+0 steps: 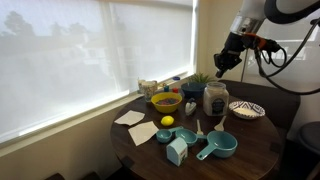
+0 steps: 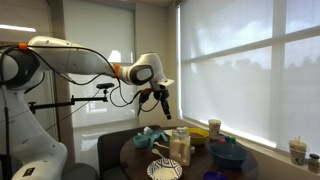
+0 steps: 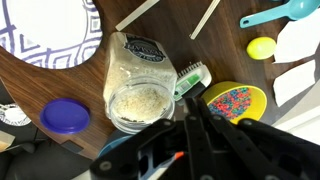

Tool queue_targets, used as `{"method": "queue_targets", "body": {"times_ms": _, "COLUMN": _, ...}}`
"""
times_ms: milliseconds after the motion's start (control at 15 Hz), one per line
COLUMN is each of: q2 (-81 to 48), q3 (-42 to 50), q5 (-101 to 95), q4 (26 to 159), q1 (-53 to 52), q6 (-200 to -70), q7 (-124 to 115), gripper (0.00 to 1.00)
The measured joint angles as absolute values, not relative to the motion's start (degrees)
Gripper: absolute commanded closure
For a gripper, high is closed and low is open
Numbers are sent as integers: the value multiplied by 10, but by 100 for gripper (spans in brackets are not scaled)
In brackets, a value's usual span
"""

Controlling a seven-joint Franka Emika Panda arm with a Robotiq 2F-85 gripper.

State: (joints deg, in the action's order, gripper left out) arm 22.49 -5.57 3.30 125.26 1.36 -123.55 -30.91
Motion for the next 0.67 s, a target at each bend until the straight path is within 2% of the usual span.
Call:
{"method": "queue_targets", "body": {"times_ms": 467, "q2": 224, "q3": -53, "q5": 35, "q4": 1254, "q1": 16, "q6": -1236, "q7": -307, "gripper": 99}}
{"method": "queue_targets", "body": {"times_ms": 667, "q2": 221, "q3": -53, "q5": 98, "q4": 1255, "q1": -6, "q6": -1223, "q7": -282, "gripper": 99}}
